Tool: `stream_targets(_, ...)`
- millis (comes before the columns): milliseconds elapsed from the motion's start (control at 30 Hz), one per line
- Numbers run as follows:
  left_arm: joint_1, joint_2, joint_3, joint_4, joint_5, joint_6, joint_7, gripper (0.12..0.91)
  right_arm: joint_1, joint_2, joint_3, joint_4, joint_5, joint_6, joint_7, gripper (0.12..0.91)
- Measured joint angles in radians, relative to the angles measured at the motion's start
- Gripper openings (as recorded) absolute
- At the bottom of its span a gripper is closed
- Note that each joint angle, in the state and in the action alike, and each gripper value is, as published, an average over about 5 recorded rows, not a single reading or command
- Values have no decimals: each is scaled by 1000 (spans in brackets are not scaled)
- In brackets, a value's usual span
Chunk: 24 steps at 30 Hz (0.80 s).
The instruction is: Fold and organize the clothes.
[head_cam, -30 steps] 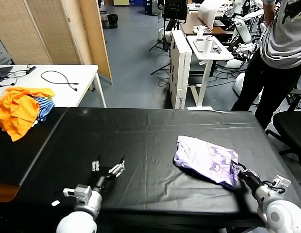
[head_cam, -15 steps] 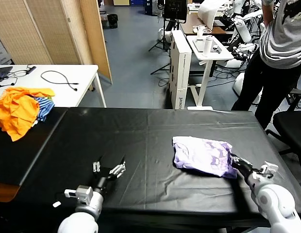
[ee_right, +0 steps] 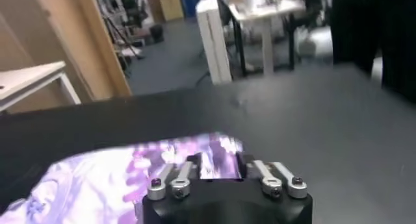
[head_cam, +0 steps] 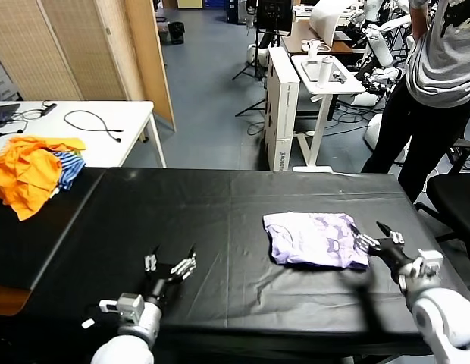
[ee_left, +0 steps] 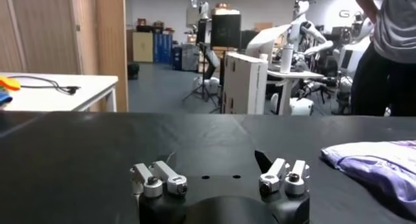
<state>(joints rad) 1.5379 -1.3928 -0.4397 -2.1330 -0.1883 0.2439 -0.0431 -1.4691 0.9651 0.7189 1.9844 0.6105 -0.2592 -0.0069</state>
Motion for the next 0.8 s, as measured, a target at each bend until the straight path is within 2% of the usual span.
stream_targets(200,28,17,-5,-21,22,-45,-26,907,-190,43,5,81,-49,245,42,906)
stream_targets(400,64,47,-12,-39,15,-78,-41,907,-344,82,13,139,-112,384,88,907)
stream_targets(567,109,81,-21,-62,-5,-89,-55,907,-458,95,0,201,-161,420,130,907)
stream_targets(800,209,133,-43,-94,-54,-103,-80,907,-566,117,-19,255,-189,379,151,907)
